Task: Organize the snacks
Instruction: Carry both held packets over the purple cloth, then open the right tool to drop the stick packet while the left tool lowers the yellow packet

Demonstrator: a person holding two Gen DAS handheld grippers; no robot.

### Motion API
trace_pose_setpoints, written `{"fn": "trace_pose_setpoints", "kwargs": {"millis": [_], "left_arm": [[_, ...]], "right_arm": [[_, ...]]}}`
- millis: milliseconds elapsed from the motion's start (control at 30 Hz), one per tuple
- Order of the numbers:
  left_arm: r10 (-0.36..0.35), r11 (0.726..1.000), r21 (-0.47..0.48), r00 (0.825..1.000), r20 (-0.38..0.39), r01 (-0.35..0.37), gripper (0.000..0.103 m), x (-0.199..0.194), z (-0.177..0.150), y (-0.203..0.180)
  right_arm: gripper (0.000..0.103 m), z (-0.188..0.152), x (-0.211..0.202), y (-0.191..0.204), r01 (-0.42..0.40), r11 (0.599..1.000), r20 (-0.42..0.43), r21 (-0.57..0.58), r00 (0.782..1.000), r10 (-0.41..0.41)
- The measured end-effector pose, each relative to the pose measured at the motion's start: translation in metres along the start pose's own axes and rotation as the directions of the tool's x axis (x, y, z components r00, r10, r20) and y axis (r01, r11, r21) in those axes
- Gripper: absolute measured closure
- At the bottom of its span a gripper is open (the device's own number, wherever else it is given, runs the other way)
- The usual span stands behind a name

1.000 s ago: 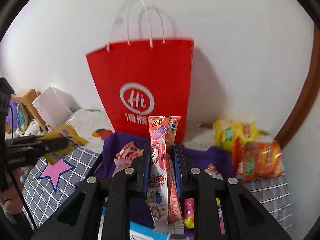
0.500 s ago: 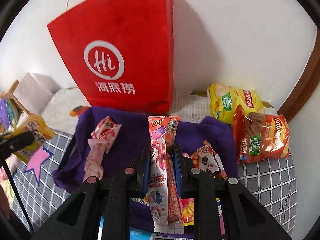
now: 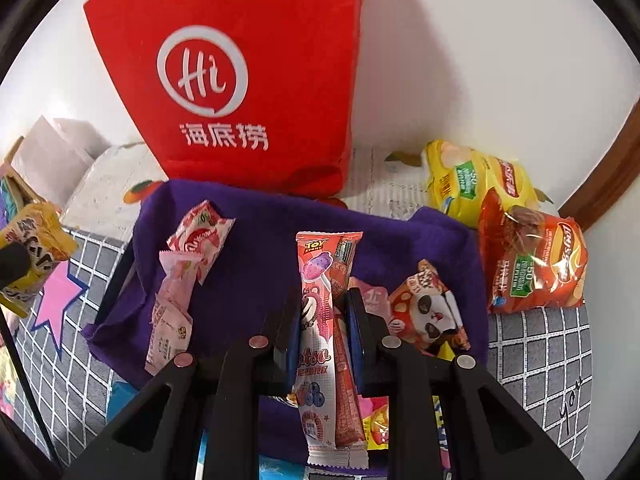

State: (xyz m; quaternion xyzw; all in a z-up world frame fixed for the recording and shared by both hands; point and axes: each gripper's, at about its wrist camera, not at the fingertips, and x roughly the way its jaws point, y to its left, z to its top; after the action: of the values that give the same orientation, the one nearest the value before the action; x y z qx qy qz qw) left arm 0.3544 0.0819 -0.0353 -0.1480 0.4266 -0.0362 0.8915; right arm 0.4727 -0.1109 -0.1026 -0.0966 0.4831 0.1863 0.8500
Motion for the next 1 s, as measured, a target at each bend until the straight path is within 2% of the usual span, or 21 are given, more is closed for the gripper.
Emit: {"fn": "trace_pose_setpoints", "kwargs": {"millis": [400, 733, 800, 867, 1000], "left_arm": [[0.003, 1.000, 0.026, 1.000, -0.014, -0.003, 0.066, 0.005, -0.004, -0.010], [0.009, 0.999, 0.034, 1.000, -0.026, -0.008, 0.065, 0.009, -0.006, -0.013], [0.010, 0.999, 0.041, 1.000, -0.023, -0.009, 0.065, 0.009, -0.007, -0.014], [0.012, 0.999, 0.047, 1.000, -0.020, -0.011, 0.065, 0.009, -0.007, -0.016], [0.013, 0.999, 0.045, 1.000, -0.028, -0.012, 0.065, 0.011, -0.007, -0.016]], "right_arm": [[0.081, -0.001, 0.016, 0.002, 0.052, 0.998, -0.017, -0.028, 0.998, -0.052], [0.080, -0.004, 0.034, 0.002, 0.034, 0.999, -0.070, -0.026, 0.997, -0.035], [0.076, -0.005, 0.035, 0.004, 0.031, 0.999, -0.071, -0.037, 0.997, -0.034], [0.067, -0.006, 0.037, 0.006, 0.029, 0.998, -0.080, -0.059, 0.996, -0.033], [0.064, -0.007, 0.033, 0.006, 0.031, 0.997, -0.076, -0.067, 0.997, -0.036]]}}
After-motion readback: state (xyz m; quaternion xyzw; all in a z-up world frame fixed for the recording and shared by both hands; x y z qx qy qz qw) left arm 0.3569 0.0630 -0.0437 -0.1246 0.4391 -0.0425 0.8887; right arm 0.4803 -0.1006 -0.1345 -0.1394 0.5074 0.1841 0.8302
